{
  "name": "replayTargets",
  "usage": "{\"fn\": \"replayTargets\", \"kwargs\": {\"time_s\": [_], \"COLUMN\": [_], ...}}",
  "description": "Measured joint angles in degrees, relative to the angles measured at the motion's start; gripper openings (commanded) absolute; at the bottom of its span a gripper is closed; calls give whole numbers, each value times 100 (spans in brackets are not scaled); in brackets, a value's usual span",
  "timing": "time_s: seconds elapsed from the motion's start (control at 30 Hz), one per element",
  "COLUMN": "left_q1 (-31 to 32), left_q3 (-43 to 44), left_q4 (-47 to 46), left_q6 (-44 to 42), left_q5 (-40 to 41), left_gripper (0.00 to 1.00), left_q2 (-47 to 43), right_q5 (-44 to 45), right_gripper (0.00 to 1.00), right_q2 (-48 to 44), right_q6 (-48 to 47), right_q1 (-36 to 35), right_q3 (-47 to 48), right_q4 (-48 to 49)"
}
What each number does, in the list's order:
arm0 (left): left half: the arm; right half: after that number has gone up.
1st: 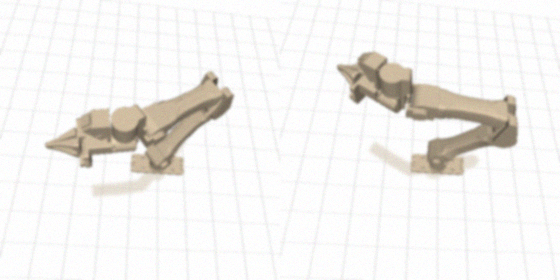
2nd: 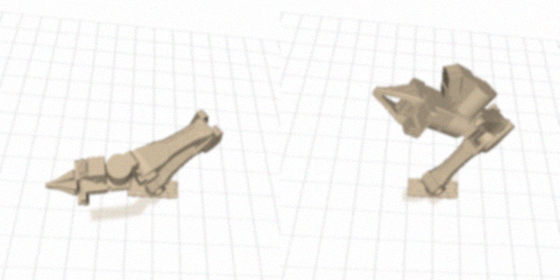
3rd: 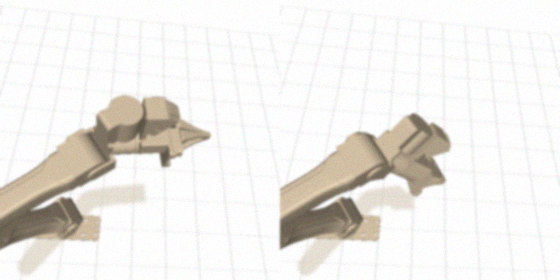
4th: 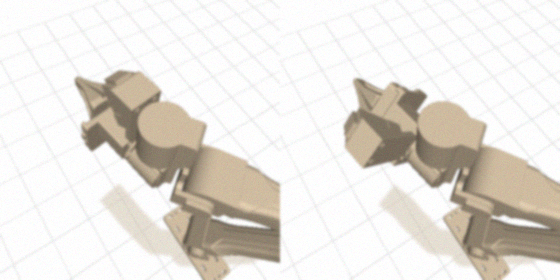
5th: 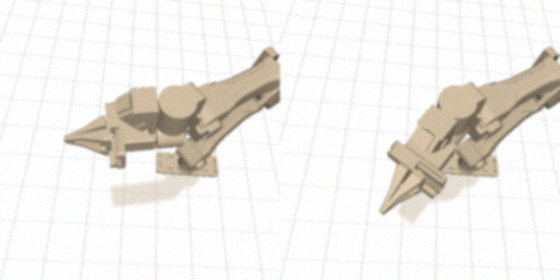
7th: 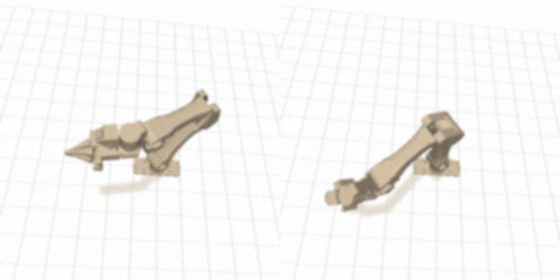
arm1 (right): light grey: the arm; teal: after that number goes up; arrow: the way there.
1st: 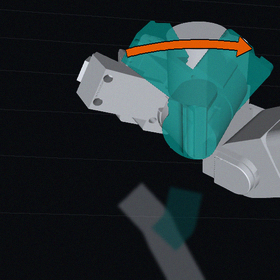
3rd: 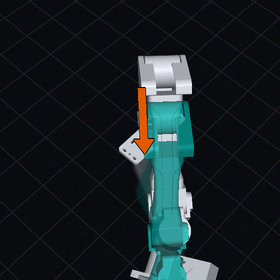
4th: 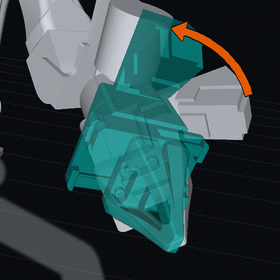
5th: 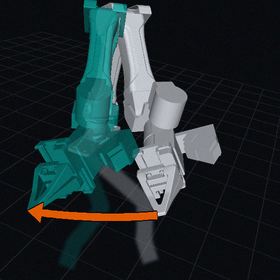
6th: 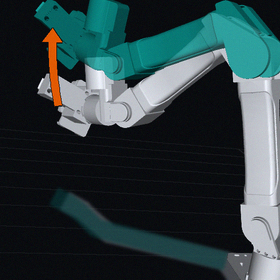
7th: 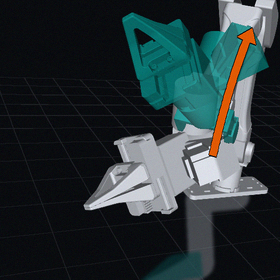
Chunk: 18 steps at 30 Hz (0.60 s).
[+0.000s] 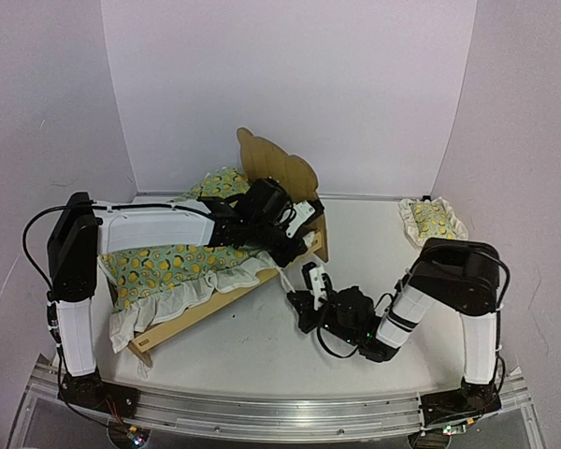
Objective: Set up the pet bed
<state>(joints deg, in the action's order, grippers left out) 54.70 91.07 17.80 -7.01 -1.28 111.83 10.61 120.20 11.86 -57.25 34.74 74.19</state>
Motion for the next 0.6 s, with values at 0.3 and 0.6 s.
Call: {"fn": "replayTargets", "kwargs": {"time_s": [0.3,0.6], "left_q1": [-26,-179], "left_q3": [-44,142], "left_q4": [-184,-236], "left_q6": [-52,-52], "left_q5": [157,264], "left_gripper": [0,13], "left_q2": [496,984], "right_q5": [-122,-623], "right_gripper": [0,0], "right_q2": [-1705,-1707], "right_q6": [-271,-103], "right_q1": [13,428], "right_q3": [-413,-98], "right_q4": [-1694,-2837]}}
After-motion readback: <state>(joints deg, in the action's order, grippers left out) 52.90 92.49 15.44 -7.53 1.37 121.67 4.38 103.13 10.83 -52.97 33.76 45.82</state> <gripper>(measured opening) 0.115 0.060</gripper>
